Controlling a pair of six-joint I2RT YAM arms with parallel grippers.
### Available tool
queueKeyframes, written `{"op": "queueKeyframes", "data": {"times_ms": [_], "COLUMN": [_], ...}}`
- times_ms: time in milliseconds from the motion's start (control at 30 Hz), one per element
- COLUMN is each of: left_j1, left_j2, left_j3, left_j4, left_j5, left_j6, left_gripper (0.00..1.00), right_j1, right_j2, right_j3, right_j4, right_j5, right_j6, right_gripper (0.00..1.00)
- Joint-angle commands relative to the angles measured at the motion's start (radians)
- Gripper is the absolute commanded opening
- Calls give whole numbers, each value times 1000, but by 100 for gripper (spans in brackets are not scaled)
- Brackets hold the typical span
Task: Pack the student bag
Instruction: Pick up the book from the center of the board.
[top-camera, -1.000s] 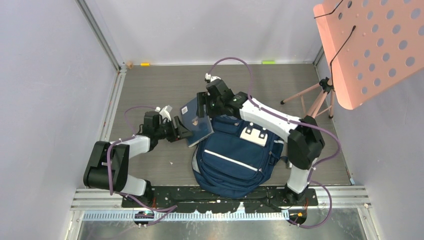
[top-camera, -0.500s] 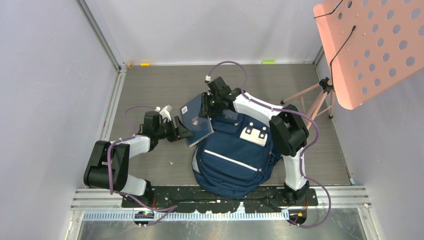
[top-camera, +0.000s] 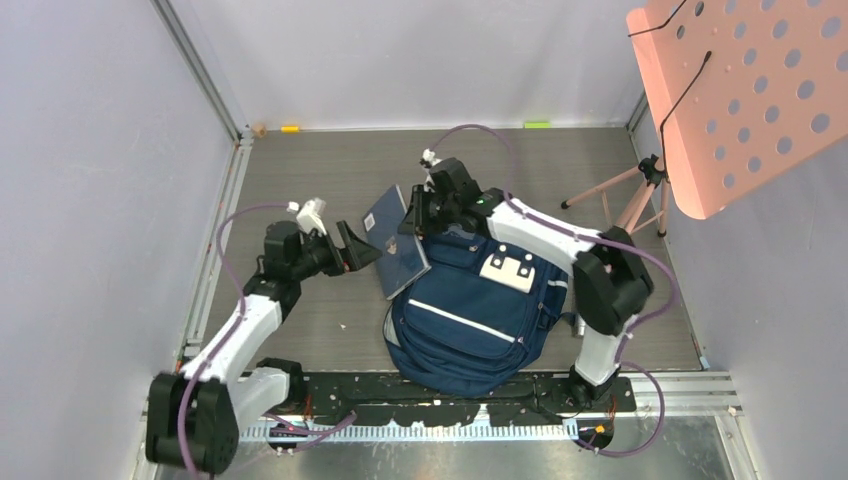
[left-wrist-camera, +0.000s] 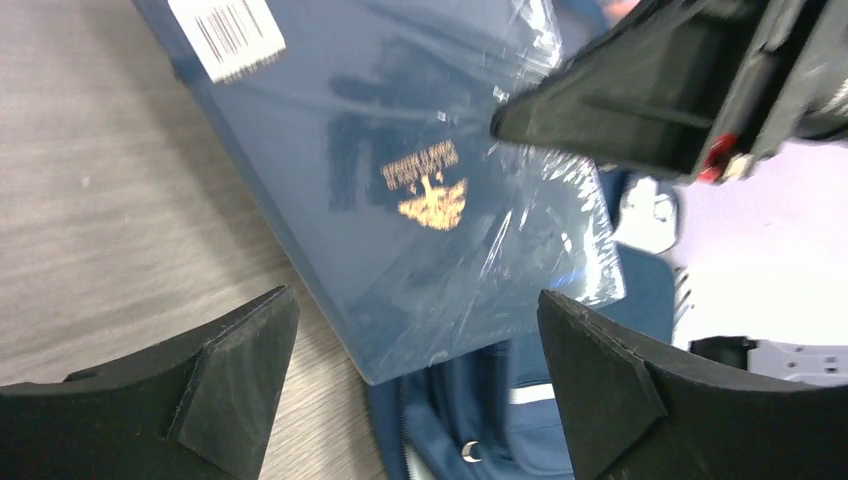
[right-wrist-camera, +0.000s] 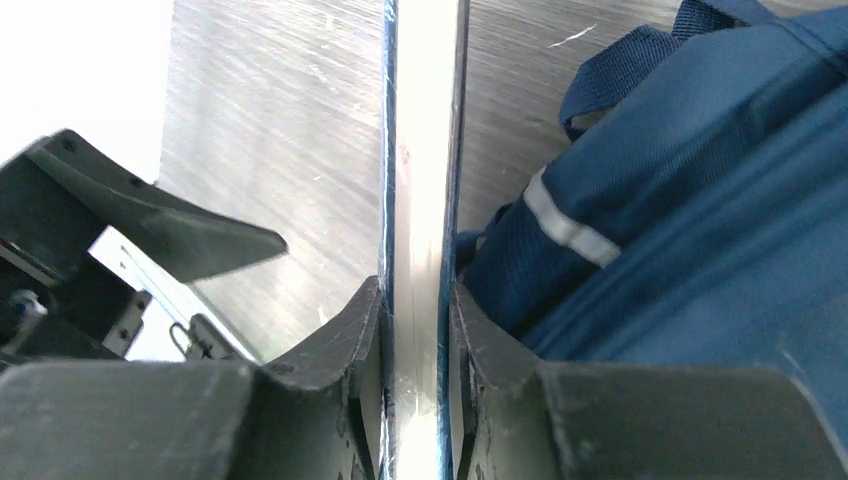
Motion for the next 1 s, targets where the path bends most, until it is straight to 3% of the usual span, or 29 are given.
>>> {"op": "queueKeyframes", "data": {"times_ms": [0,133,267,567,667,767,967], "left_j1": [24,30,30,30,30,30,30], "left_j2": [-187,-280,-309,-304,-308,-317,-356], "left_j3": [116,205,248,277,250,210,157], "left_j4": [-159,-187,-99,78,206,377,460], "left_j5": [6,72,143,225,271,303,289], "left_j6": [-18,-86,-195,-354,-434,-538,-596], "left_gripper": [94,97,98,98,96,79,27], "right_j1": [1,1,1,14,25,27,27], "right_j2": [-307,-476,-600,-690,-690,-680,-666], "right_j3": [-56,-184,-272,-305,-308,-321,-338], "right_j4": [193,353,475,663,705,744,789], "right_j5": [15,9,-21,-188,-206,-208,-193], "right_j6": [35,102,159,228,232,241,254], "right_gripper": [0,1,1,0,1,0,0]}}
